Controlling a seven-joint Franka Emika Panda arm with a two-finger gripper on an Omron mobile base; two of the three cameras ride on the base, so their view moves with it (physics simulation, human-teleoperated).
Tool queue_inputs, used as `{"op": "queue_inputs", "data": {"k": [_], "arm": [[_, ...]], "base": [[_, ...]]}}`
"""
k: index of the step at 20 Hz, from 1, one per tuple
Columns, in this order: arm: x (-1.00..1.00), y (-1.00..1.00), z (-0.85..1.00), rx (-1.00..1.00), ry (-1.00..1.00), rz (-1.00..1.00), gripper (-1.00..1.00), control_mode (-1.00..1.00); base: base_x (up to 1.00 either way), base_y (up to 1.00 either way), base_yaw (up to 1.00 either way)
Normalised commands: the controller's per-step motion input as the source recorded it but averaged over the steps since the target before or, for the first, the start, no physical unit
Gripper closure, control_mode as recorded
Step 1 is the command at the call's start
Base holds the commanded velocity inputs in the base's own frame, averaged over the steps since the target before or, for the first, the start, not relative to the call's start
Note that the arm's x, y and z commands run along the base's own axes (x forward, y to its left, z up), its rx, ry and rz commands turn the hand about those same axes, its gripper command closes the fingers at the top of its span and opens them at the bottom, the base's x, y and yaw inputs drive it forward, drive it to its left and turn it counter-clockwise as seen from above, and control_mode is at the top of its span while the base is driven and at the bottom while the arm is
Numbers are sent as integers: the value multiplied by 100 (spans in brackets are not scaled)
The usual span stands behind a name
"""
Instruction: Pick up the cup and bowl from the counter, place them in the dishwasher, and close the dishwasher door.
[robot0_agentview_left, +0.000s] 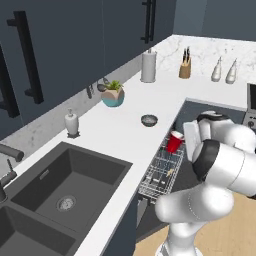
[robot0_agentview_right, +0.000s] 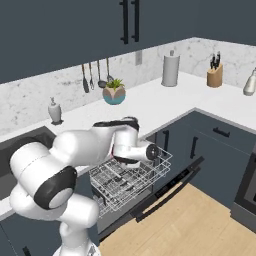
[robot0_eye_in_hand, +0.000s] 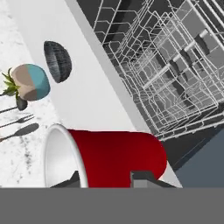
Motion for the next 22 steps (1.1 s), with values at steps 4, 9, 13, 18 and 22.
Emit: {"op": "queue_inputs", "data": {"k": [4,9,13,18,22], "arm": [[-20,-80,-53,12,28,-11,100,-100],[0,-58,-74,11,25,-9,100,-100],[3,-1,-100,2,21,-8,100,-100],[23,10,-76,1,10,-13,100,-100],[25,12,-44,2,0,-9,100,-100]], "base": [[0,0,0],[0,0,0],[0,0,0],[0,0,0],[0,0,0]]}}
